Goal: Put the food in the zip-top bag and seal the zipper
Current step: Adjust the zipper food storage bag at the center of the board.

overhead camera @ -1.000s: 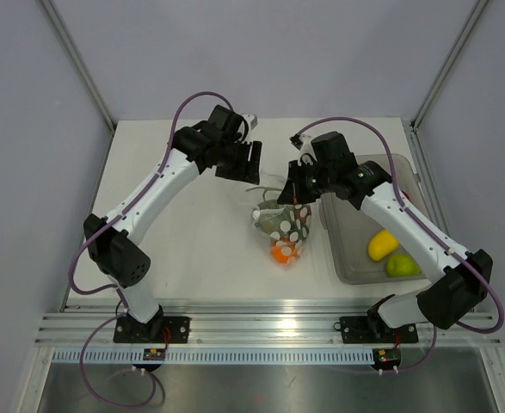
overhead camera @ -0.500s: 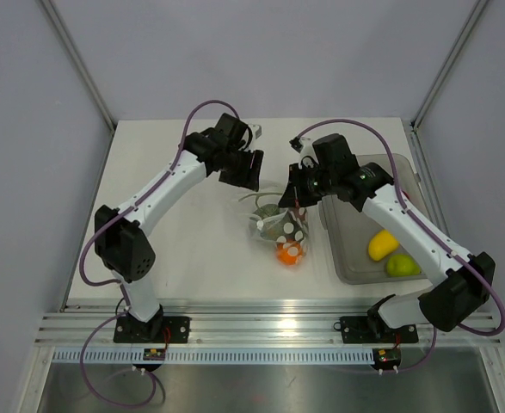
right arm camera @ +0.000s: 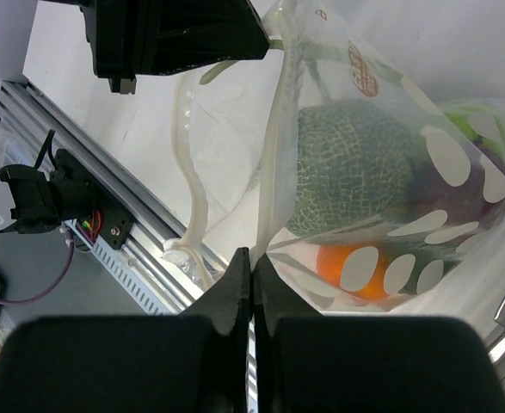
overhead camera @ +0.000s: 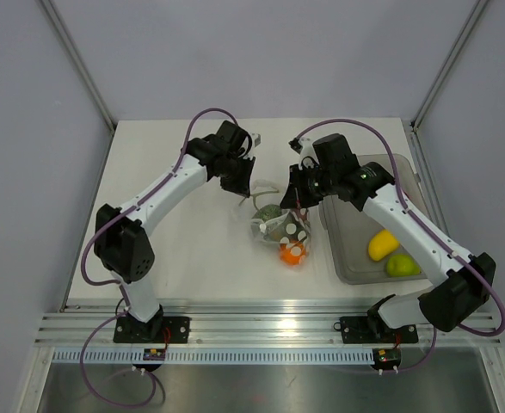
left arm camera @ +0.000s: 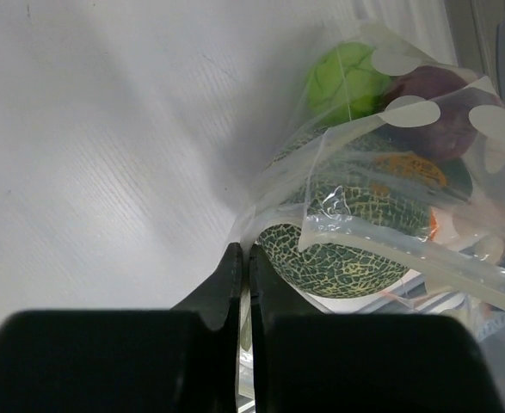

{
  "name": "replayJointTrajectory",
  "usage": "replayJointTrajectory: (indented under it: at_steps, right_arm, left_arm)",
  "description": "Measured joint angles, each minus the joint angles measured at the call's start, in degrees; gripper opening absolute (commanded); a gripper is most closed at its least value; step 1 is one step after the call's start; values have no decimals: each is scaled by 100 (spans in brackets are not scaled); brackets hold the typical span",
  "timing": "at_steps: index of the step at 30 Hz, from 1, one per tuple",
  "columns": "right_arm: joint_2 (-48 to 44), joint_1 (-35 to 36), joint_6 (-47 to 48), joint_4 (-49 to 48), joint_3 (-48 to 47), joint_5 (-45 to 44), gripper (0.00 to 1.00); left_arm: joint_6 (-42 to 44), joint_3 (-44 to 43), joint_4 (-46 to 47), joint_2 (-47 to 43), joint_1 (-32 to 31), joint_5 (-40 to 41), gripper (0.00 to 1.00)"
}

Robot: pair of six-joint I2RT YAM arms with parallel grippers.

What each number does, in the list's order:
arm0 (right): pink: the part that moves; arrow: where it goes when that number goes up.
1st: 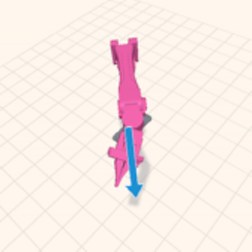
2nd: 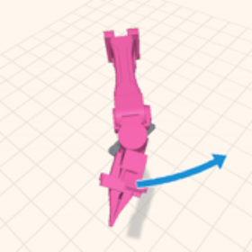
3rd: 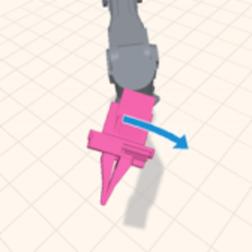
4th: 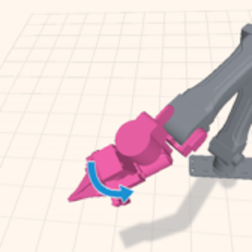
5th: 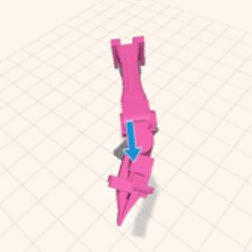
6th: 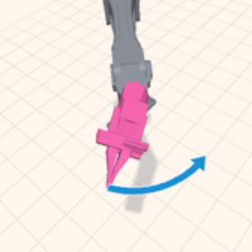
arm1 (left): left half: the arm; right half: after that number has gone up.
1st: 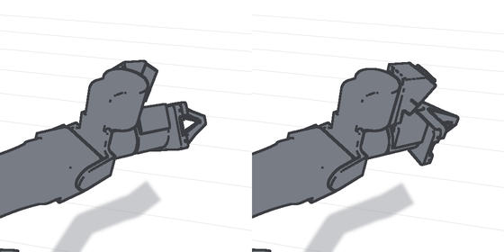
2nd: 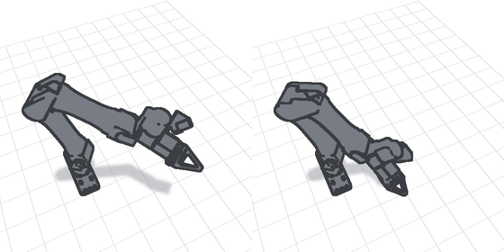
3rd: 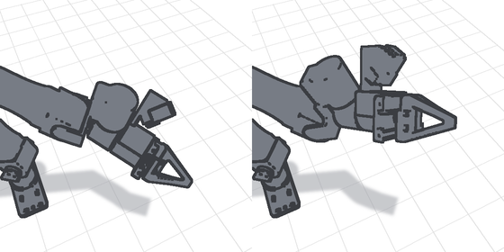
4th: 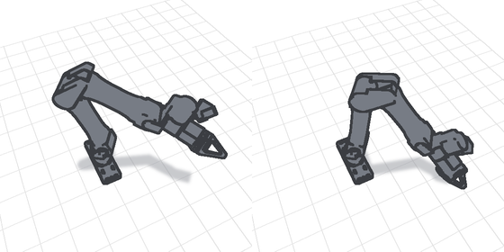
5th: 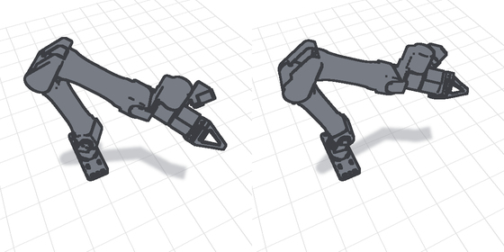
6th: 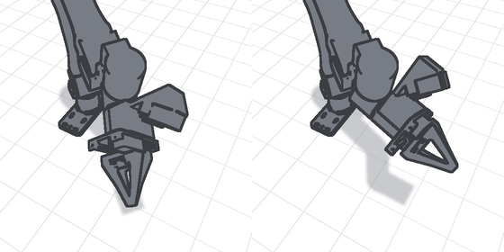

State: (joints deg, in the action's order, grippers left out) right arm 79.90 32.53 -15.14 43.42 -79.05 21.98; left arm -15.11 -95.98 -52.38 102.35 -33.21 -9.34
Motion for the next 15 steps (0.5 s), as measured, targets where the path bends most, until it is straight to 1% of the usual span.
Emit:
replayJointTrajectory:
  at_steps: [3, 6, 7, 8, 9, 11, 13, 14, 15]
  right_arm:
    - [0, 0, 50, 48, -42, -9, 1]
    - [0, 0, 79, 85, -44, -33, 7]
    - [0, 0, 83, 98, -44, -35, 10]
    - [0, 0, 83, 103, -44, -35, 22]
    - [0, 0, 90, 105, -46, -37, 28]
    - [2, 0, 76, 118, -57, -48, 48]
    - [17, 0, 92, 168, -125, -72, 61]
    - [22, 0, 87, 181, -170, -107, 73]
    - [26, 0, 55, 195, -214, -146, 77]
  left_arm:
    - [-57, 4, 37, -122, 37, -37, 0]
    - [-129, 24, 96, -420, 98, -101, 0]
    - [-142, 24, 109, -514, 111, -114, 0]
    - [-160, 24, 120, -632, 127, -133, 0]
    - [-184, 24, 138, -741, 142, -151, 0]
    - [-243, 28, 162, -938, 170, -212, 0]
    - [-302, 63, 208, -1086, 190, -299, 0]
    - [-339, 96, 254, -1130, 197, -341, 0]
    - [-378, 136, 289, -1174, 199, -389, 0]
